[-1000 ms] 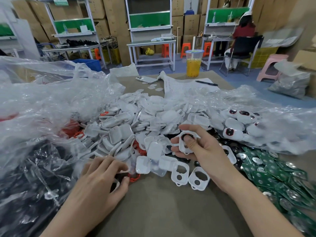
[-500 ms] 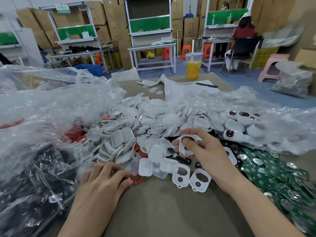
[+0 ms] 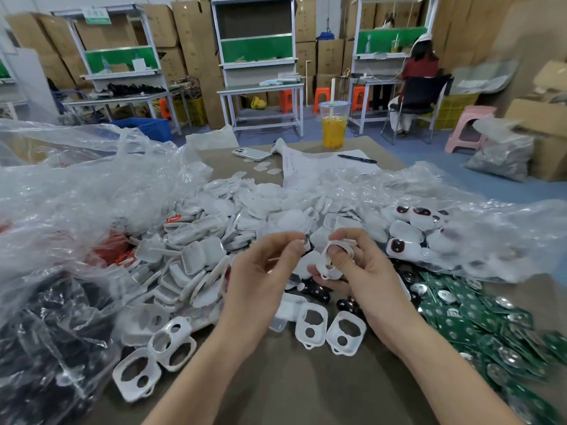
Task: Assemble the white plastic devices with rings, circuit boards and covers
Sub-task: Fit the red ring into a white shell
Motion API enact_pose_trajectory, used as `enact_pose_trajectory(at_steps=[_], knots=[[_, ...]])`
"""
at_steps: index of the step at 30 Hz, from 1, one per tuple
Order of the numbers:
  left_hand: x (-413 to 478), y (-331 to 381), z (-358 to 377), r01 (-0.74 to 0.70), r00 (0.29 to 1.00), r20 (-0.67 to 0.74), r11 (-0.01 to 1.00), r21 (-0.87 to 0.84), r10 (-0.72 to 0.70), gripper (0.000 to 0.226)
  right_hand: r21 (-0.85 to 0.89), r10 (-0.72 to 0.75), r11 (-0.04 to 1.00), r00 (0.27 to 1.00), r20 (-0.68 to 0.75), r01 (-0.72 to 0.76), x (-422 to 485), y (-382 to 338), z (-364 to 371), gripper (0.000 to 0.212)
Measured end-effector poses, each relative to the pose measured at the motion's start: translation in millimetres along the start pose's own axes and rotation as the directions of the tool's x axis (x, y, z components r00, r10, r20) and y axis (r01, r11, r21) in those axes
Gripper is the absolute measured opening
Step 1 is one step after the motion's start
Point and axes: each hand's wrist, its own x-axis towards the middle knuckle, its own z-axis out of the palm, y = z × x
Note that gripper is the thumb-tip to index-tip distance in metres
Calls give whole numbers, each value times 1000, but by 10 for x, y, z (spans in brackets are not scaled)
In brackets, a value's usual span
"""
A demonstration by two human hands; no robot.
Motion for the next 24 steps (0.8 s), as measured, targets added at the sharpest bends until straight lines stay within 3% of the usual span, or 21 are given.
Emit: enact_pose_trajectory(at_steps=[4, 8, 13, 24], knots=[[-20, -112, 82, 18, 996, 87, 1000, -2, -18, 26, -27, 6, 1000, 1000, 7, -6, 32, -26, -31, 29], [-80, -158, 19, 23, 992, 126, 999, -23, -20, 37, -66, 7, 998, 1000, 27, -5, 35, -7, 1, 24], [-55, -186, 5, 111, 991, 89, 985, -130, -100, 27, -29, 22, 999, 997, 75, -20, 15, -1, 25, 18], [-31, -239, -6, 112, 993, 59, 980, -161, -104, 17, -62, -64, 995, 987, 145, 74, -18, -39, 16, 9]])
